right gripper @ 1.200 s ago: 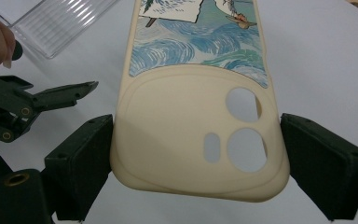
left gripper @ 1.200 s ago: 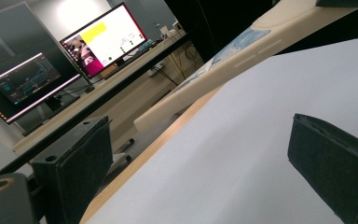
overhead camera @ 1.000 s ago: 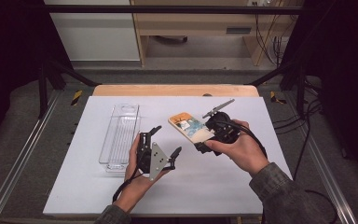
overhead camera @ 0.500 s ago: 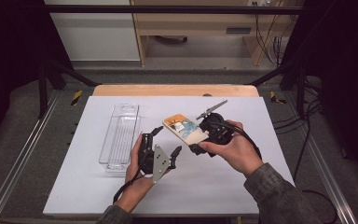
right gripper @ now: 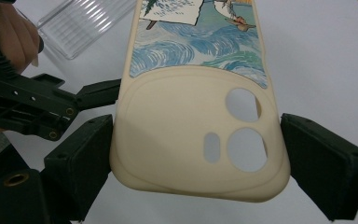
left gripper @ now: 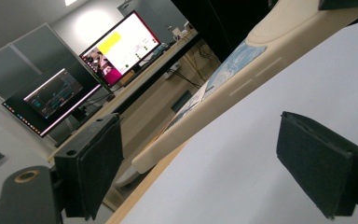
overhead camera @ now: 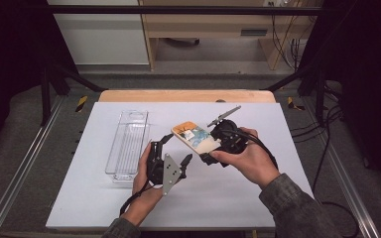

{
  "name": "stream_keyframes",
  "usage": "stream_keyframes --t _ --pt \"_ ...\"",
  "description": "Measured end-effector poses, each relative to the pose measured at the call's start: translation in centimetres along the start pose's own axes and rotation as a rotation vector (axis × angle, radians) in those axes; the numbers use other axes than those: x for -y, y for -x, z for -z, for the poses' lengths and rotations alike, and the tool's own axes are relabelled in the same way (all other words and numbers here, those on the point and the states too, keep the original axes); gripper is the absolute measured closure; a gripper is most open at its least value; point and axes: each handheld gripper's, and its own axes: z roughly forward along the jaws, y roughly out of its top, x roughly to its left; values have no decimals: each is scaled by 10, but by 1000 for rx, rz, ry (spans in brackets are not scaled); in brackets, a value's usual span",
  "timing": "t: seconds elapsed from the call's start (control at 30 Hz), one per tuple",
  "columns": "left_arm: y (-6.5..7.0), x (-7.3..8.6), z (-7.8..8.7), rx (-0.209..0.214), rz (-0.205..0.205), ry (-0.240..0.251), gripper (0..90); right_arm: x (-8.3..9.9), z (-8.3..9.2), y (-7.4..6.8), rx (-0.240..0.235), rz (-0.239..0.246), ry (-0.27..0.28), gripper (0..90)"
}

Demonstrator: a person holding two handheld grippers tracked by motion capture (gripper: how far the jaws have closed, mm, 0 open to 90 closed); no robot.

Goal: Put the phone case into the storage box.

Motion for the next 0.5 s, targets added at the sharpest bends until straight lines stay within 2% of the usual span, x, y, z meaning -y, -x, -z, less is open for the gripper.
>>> stream_keyframes --t 0.23,0.4,0.5 --pt "1 -1 0 -14 -26 -1 158 -2 0 -2 -4 8 -4 125" --pt "4 -2 0 -22 -70 -7 176 -3 -2 -3 -10 2 -5 124" --pt "5 -3 -2 -24 -72 -7 193 -3 -3 -4 -11 6 -8 124"
